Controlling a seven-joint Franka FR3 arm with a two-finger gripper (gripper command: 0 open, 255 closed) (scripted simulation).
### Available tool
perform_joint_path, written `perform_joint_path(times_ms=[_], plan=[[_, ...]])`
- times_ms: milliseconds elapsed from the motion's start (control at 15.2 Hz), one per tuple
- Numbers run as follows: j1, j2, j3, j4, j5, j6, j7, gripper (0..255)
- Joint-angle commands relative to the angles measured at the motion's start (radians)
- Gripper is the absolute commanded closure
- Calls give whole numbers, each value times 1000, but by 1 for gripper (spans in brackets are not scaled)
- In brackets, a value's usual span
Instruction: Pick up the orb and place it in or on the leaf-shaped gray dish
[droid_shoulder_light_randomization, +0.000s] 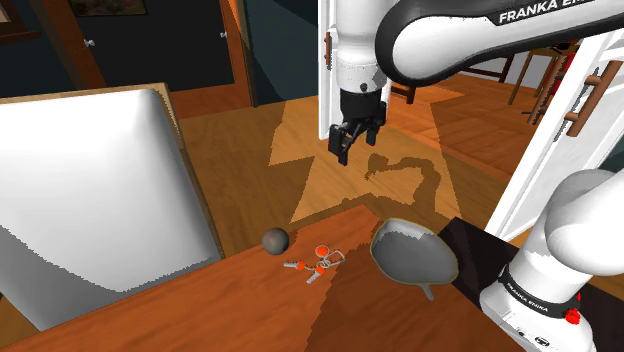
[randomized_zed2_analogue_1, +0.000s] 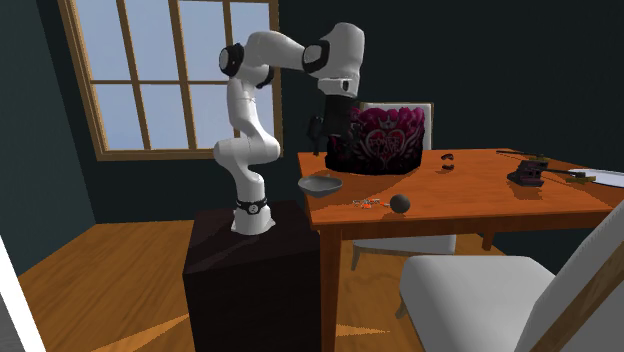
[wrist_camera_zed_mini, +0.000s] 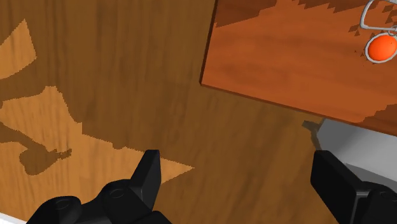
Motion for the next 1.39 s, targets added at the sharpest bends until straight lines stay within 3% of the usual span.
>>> perform_joint_path(times_ms=[0, 330, 660, 924, 1188, 1320], plan=[[2, 58, 48, 37, -12, 6, 57, 0], [2, 236, 165, 141, -85, 22, 207, 0], [28, 455, 260, 280, -212, 5, 376, 0], [98, 650, 291, 418, -336, -39, 504, 0], [206, 840, 279, 580, -444, -101, 597, 0], [202, 841, 274, 556, -447, -76, 600, 0]])
